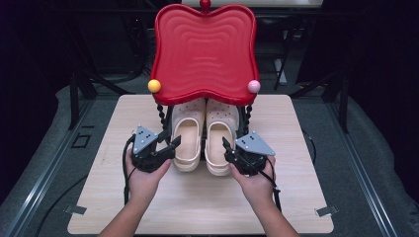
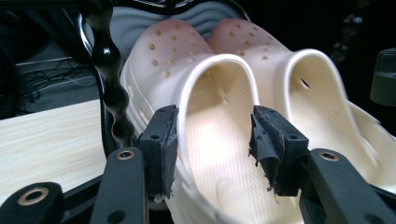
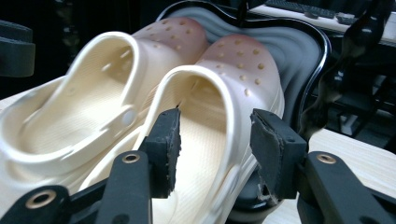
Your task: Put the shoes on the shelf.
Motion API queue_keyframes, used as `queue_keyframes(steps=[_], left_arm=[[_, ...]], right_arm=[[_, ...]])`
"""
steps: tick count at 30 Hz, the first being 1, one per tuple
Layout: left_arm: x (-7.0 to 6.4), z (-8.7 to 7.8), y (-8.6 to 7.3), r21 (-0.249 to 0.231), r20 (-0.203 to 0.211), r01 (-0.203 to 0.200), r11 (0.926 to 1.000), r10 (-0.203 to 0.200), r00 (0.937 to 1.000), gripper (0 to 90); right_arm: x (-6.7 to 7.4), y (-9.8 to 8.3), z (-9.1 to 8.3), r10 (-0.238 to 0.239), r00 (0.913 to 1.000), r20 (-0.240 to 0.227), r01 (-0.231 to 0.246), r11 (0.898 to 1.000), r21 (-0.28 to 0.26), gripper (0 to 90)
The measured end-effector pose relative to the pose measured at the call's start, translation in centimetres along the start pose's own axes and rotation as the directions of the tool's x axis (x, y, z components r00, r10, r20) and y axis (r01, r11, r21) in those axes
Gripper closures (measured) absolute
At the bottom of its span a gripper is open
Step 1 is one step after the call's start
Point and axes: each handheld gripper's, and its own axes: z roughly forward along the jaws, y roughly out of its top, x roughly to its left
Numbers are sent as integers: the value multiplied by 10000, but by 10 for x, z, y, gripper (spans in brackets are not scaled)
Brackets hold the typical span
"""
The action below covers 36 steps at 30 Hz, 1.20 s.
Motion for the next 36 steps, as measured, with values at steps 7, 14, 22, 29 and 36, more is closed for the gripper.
queue_keyframes(steps=[7, 14, 22, 29, 36], left_arm=[[1, -21, -16, 186, 295, 58, 9998, -63, 9995, 530], [3, -38, -36, 752, 630, 156, 9970, -204, 9978, 588], [2, -39, -63, 1160, 926, 119, 9932, -228, 9954, 719], [-3, -30, -80, 1700, 1212, -50, 9854, -159, 9925, 843], [-9, -19, -87, 2137, 1318, -178, 9767, -108, 9912, 893]], right_arm=[[4, -17, -23, 356, 9972, -664, -354, 9994, 46, 558], [9, -41, -37, 183, 9965, -819, -153, 9992, 364, 564], [16, -60, -45, 252, 9931, -1148, -150, 9959, 891, 718], [22, -72, -42, 359, 9858, -1642, -66, 9844, 1759, 853], [25, -84, -31, 442, 9832, -1773, -2, 9706, 2407, 890]])
